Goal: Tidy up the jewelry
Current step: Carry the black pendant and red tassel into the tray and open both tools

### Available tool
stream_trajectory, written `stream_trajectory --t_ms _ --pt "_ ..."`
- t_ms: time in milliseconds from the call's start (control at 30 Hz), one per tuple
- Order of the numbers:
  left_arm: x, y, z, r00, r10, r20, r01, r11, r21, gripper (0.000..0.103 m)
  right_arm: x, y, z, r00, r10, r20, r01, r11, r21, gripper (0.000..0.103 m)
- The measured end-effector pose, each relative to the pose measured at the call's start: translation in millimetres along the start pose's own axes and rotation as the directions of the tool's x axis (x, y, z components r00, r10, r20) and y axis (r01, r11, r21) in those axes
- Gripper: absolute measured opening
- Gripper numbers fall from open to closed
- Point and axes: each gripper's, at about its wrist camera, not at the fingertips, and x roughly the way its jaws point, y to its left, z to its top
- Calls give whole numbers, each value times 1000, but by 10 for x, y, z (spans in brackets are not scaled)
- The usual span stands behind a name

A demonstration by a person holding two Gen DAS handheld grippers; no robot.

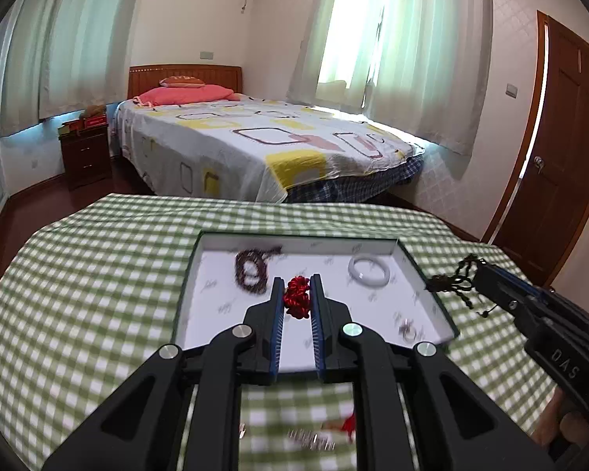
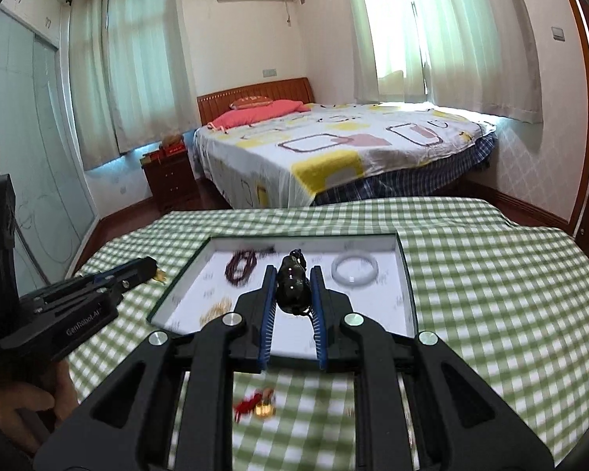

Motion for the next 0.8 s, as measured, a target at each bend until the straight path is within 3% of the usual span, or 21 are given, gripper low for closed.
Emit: stream_trajectory --t_ms 233,467,800 --pt "500 -73 215 1000 21 -4 -21 1000 23 14 506 -44 195 1000 -7 5 7 1000 -12 17" --pt "1036 -3 290 996 65 -61 -63 998 24 14 1134 -86 194 998 -17 -59 17 1000 -8 17" --pt "1683 156 214 965 106 -241 -109 994 -2 14 1787 -95 115 978 -17 -208 17 1000 -1 17"
